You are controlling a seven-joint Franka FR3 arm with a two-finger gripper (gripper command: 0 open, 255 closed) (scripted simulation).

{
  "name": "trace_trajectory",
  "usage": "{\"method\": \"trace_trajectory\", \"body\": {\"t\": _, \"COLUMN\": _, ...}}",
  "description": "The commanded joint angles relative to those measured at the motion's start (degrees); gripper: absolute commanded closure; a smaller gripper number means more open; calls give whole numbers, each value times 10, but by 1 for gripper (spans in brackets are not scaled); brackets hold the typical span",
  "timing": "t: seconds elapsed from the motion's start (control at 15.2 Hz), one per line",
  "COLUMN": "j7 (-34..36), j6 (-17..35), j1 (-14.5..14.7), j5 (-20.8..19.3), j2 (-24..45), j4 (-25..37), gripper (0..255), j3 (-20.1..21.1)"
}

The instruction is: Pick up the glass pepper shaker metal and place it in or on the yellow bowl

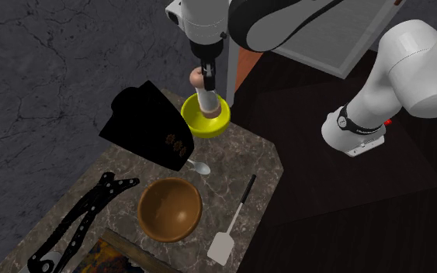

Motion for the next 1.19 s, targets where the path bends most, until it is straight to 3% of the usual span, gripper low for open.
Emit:
{"method": "trace_trajectory", "body": {"t": 0.0, "j7": 0, "j6": 0, "j1": 0, "j5": 0, "j2": 0, "j4": 0, "gripper": 255, "j3": 0}}
{"method": "trace_trajectory", "body": {"t": 0.07, "j7": 0, "j6": 0, "j1": 0, "j5": 0, "j2": 0, "j4": 0, "gripper": 0, "j3": 0}}
{"method": "trace_trajectory", "body": {"t": 0.4, "j7": 0, "j6": 0, "j1": 0, "j5": 0, "j2": 0, "j4": 0, "gripper": 0, "j3": 0}}
{"method": "trace_trajectory", "body": {"t": 0.66, "j7": -5, "j6": -74, "j1": 5, "j5": 9, "j2": -30, "j4": 43, "gripper": 0, "j3": 6}}
{"method": "trace_trajectory", "body": {"t": 1.12, "j7": -5, "j6": -74, "j1": 5, "j5": 9, "j2": -30, "j4": 43, "gripper": 0, "j3": 6}}
